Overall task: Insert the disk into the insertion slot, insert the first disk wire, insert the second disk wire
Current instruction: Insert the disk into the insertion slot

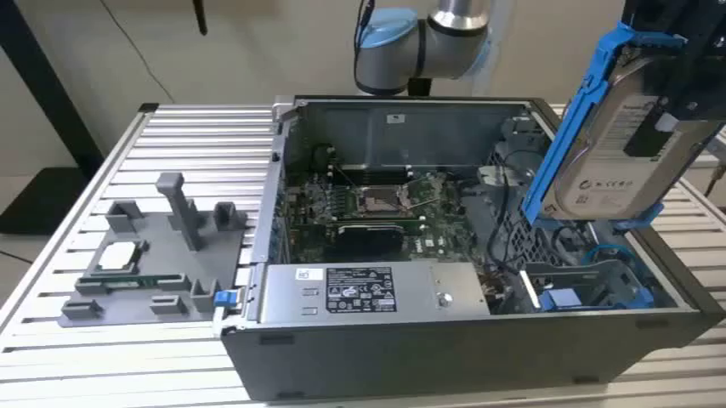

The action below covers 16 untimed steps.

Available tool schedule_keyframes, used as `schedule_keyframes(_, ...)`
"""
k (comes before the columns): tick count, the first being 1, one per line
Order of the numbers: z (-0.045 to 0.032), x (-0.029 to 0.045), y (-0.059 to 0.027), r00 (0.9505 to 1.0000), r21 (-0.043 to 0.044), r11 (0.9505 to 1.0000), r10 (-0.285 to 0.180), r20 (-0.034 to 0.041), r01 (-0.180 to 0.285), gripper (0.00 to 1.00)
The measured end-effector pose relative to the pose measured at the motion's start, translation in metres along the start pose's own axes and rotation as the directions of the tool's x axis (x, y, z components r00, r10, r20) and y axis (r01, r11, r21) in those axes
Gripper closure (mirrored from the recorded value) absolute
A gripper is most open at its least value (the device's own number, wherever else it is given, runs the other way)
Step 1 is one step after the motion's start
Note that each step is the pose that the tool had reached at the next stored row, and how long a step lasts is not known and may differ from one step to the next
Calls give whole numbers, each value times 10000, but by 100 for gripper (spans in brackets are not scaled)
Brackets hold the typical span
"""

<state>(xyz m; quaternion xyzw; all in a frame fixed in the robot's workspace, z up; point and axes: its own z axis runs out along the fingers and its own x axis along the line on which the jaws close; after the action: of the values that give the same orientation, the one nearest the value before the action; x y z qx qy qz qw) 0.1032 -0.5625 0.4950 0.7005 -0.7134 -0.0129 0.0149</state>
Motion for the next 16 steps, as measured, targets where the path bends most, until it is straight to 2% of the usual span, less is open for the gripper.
schedule_keyframes(13, 4, 0, -2, 10000, 3, 10000, 0, 6, 0, 100)
schedule_keyframes(16, 30, 18, -10, 10000, 8, 10000, -3, 71, 3, 100)
